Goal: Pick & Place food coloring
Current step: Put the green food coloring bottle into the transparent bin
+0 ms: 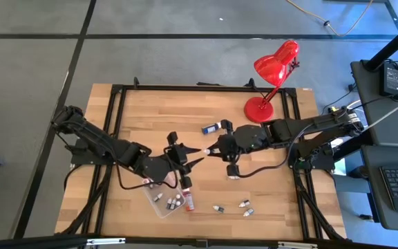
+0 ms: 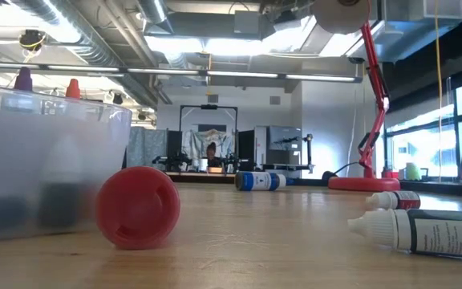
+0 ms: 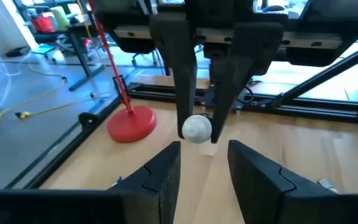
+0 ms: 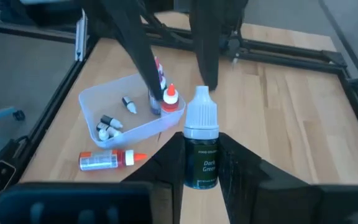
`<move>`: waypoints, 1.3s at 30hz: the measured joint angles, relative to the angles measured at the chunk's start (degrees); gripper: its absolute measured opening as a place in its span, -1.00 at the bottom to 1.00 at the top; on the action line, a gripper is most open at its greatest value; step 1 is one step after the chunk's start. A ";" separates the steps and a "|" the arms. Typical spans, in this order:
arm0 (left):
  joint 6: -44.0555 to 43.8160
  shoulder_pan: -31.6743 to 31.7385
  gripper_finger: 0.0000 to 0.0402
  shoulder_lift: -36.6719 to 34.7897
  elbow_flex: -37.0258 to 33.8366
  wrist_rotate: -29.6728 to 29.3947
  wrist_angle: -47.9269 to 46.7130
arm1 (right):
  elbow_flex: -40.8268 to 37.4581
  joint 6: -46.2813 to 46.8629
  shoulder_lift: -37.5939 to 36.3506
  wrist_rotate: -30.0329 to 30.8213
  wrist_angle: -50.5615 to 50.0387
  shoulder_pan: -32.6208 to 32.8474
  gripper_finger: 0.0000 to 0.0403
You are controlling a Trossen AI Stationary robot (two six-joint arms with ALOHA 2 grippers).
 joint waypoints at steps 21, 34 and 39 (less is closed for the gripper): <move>0.04 3.52 -0.44 0.00 0.00 6.58 2.03 | -0.04 -0.53 0.00 -1.13 1.28 0.00 -0.59; 0.04 3.52 -0.68 0.00 0.00 8.41 3.10 | -0.07 -1.65 0.00 -1.33 1.27 0.04 -0.59; 0.04 3.52 -0.72 0.00 0.00 8.37 3.09 | -0.07 -1.66 0.00 -1.35 1.23 0.02 -0.59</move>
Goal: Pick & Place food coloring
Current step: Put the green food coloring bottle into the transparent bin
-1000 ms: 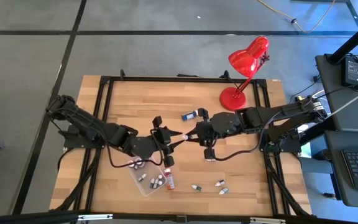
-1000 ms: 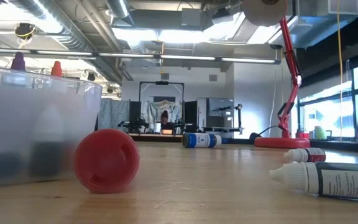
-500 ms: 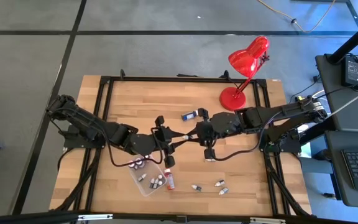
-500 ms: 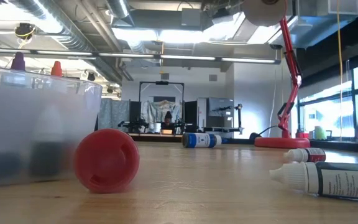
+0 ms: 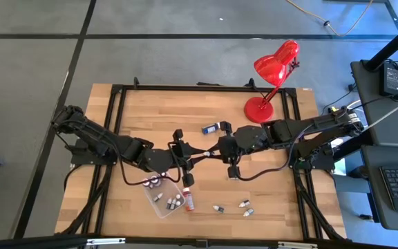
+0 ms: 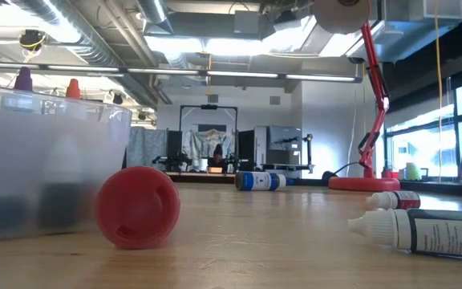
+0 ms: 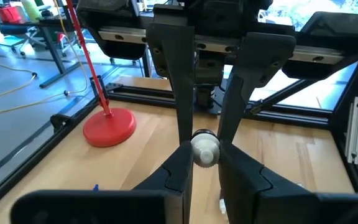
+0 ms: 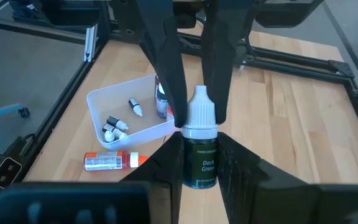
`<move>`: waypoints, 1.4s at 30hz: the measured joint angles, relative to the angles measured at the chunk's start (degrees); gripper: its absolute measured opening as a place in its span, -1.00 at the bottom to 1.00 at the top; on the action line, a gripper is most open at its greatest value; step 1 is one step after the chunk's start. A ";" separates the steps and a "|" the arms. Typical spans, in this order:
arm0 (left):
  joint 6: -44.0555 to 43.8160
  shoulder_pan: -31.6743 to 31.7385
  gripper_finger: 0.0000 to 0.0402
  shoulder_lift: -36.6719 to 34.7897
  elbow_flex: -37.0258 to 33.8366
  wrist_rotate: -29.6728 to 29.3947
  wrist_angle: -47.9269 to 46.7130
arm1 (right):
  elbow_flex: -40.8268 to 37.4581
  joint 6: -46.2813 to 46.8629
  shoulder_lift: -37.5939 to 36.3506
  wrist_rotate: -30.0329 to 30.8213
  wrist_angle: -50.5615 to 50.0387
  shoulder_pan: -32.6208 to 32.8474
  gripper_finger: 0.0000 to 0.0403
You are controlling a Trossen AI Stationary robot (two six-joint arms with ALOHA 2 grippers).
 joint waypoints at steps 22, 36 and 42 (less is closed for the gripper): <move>-20.32 -1.16 -0.72 1.14 0.00 21.24 -17.31 | -13.43 7.64 0.10 0.25 -13.83 -0.02 0.31; -48.34 -9.49 -0.72 10.09 0.00 31.76 -32.28 | -28.64 15.10 0.04 -2.84 -4.17 0.02 0.31; -56.51 -10.69 -0.72 13.62 0.00 34.13 -36.24 | -32.34 15.09 0.04 -5.41 1.53 0.02 0.31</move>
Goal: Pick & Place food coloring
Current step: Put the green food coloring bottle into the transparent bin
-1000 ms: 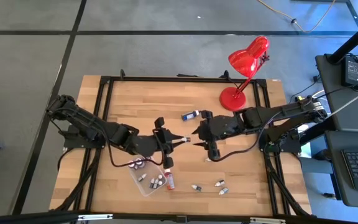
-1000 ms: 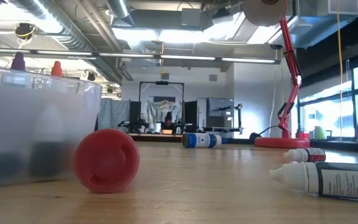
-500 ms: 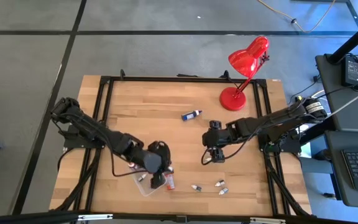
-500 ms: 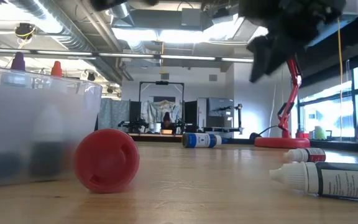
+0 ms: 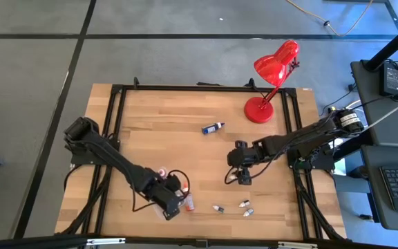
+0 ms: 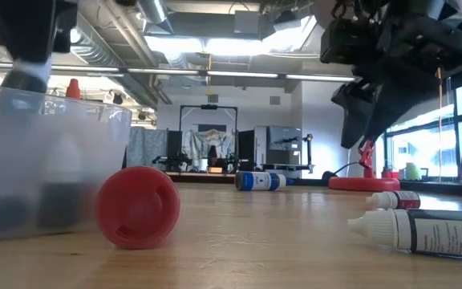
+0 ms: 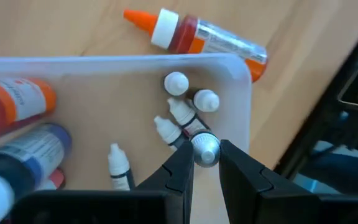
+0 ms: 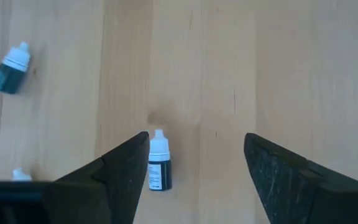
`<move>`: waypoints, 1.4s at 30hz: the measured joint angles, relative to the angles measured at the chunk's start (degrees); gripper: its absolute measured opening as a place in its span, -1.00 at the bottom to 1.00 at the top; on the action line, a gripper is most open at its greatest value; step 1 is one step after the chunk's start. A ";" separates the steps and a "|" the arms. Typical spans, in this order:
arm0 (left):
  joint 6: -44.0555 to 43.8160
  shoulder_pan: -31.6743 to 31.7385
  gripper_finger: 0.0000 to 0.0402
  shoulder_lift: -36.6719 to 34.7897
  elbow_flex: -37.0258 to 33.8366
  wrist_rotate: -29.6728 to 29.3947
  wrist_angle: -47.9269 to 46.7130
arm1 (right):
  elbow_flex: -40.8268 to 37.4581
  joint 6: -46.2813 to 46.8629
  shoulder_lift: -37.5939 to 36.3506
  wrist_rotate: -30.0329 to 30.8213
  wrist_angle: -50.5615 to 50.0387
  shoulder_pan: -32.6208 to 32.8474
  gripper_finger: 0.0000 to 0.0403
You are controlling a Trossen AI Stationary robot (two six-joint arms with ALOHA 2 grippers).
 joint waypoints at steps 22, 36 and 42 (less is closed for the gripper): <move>-2.18 -0.30 -0.68 6.86 0.00 -0.58 0.71 | -6.83 -2.00 0.75 -4.15 6.24 1.37 0.31; -2.02 -0.30 -0.59 6.58 0.00 1.99 1.12 | -6.57 -2.96 9.22 -1.91 8.68 5.63 0.00; -2.02 -0.30 -0.59 4.49 -0.01 1.71 1.48 | -6.13 -2.98 9.39 1.07 8.17 5.66 -0.39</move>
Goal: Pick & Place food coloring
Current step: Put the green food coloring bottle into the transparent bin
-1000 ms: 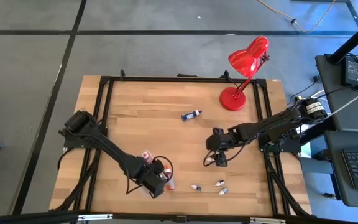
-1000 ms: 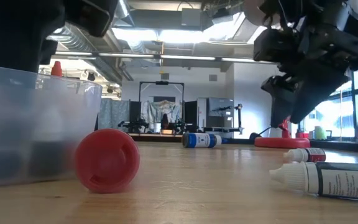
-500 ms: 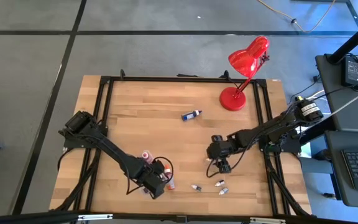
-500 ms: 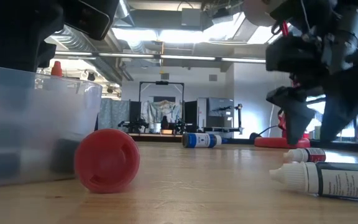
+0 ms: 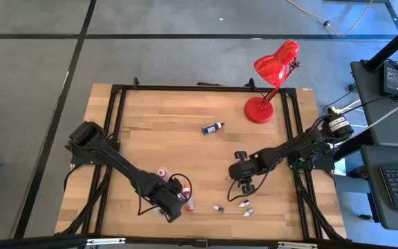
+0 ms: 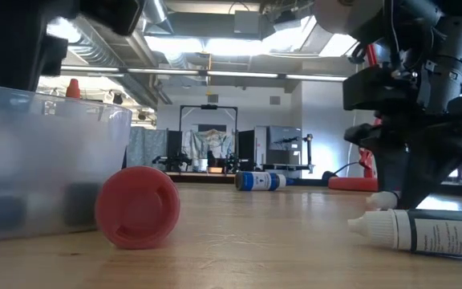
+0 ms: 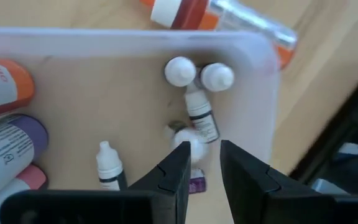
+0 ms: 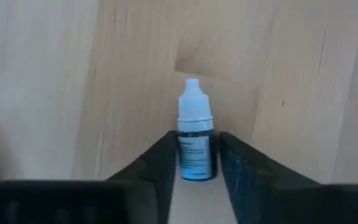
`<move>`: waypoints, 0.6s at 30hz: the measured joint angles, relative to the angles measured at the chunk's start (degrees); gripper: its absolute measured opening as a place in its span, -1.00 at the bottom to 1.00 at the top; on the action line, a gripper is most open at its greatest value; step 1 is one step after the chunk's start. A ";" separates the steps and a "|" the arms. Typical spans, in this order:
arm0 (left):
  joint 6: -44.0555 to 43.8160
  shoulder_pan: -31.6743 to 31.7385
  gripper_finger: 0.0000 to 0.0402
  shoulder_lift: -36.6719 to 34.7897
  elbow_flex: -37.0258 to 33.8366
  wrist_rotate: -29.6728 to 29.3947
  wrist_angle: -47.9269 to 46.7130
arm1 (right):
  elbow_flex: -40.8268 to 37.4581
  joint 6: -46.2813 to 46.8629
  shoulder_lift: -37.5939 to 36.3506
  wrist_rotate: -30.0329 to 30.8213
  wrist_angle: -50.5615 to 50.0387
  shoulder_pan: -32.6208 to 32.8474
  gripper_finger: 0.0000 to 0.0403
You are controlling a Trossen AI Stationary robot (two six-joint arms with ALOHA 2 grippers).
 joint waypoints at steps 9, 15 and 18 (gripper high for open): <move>3.27 0.10 -0.59 -6.03 -0.01 -8.74 0.57 | 7.30 -3.71 0.20 0.37 -8.07 -0.21 -0.68; 10.07 1.79 -0.46 -8.76 0.00 -16.52 3.27 | 19.41 -6.12 0.09 4.04 -16.29 -1.55 -0.63; 15.82 3.74 -0.31 -9.17 0.00 -17.85 5.91 | 25.89 -8.38 0.07 5.04 -16.79 -1.88 -0.64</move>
